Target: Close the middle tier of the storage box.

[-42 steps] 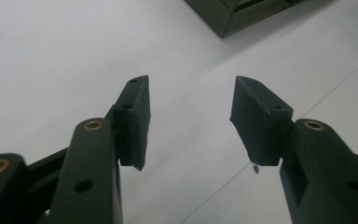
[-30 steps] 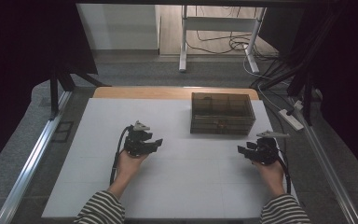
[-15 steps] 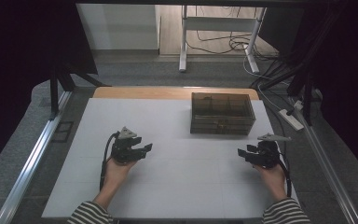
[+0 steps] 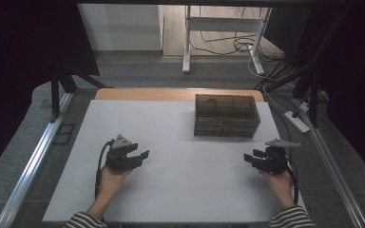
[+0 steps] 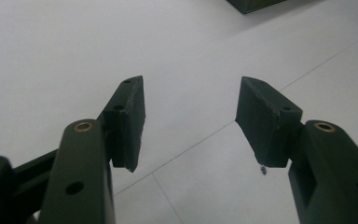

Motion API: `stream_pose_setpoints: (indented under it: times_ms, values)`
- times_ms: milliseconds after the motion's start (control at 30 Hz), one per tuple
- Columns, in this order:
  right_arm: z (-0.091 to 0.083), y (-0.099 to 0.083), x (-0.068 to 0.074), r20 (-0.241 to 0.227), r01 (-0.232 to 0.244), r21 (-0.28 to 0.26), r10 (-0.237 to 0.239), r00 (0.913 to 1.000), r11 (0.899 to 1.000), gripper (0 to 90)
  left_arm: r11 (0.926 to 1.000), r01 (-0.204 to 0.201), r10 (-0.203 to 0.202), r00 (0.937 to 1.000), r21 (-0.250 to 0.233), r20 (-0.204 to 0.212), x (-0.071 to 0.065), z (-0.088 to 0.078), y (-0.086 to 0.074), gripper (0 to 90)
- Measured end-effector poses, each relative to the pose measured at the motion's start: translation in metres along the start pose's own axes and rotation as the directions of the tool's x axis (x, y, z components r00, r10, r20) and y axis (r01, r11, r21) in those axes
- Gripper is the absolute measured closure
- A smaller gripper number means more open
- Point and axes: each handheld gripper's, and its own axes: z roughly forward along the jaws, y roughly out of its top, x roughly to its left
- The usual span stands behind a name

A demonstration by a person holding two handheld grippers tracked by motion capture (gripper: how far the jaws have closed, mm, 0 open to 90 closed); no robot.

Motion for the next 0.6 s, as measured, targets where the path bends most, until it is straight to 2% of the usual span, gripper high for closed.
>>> stream_pose_setpoints:
  times_ms: [600]
  values:
    - [-0.014, -0.012, 0.006, -0.022, 0.003, -0.035, -0.003, 0.9998, 0.999, 46.3, 0.9983, -0.001, 0.001, 1.0, -0.059, 0.0, 0.0, -0.019, -0.018, 40.3]
